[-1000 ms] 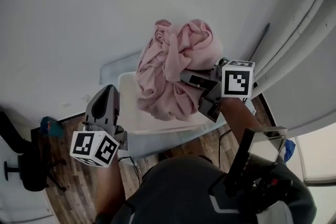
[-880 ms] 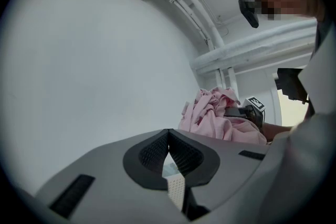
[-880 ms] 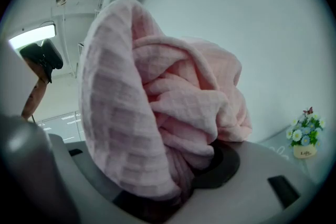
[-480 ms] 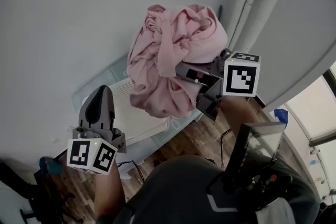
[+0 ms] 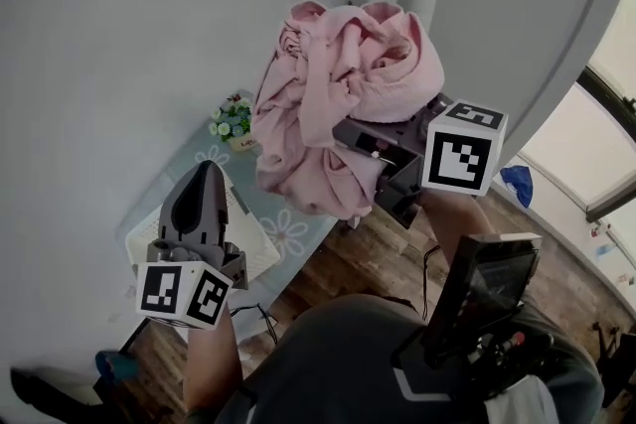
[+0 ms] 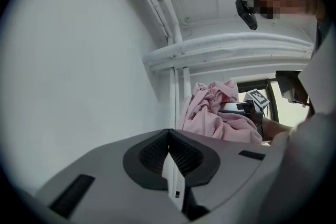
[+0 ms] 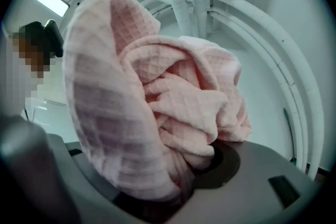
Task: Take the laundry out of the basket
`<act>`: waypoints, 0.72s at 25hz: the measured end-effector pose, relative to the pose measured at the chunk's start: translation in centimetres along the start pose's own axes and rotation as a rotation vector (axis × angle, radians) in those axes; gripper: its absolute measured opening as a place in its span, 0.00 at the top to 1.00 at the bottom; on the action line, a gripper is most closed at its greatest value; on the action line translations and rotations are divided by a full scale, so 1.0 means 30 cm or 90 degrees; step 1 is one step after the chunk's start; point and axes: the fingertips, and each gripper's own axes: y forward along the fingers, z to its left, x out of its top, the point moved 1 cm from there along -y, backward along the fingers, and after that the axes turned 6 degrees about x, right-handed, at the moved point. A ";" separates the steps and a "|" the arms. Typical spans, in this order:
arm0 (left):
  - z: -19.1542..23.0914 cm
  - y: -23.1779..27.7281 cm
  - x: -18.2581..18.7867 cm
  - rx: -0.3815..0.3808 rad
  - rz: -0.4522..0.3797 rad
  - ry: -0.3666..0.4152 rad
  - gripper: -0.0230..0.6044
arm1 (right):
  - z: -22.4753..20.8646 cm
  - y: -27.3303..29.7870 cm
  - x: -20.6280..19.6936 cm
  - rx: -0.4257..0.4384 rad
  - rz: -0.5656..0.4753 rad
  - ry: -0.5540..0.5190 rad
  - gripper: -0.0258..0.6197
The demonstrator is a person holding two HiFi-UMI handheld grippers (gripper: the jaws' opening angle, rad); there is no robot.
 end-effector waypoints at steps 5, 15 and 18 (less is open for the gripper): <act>-0.293 0.409 -0.546 -0.101 0.036 -0.024 0.95 | -0.545 -0.433 -0.238 -0.146 -0.027 -0.021 0.52; -0.587 0.314 -0.106 -0.156 0.038 0.025 0.95 | -0.182 -0.668 0.102 -0.261 -0.064 -0.104 0.52; -0.582 0.342 -0.169 -0.143 0.049 0.025 0.95 | -0.214 -0.689 0.082 -0.301 -0.074 -0.111 0.52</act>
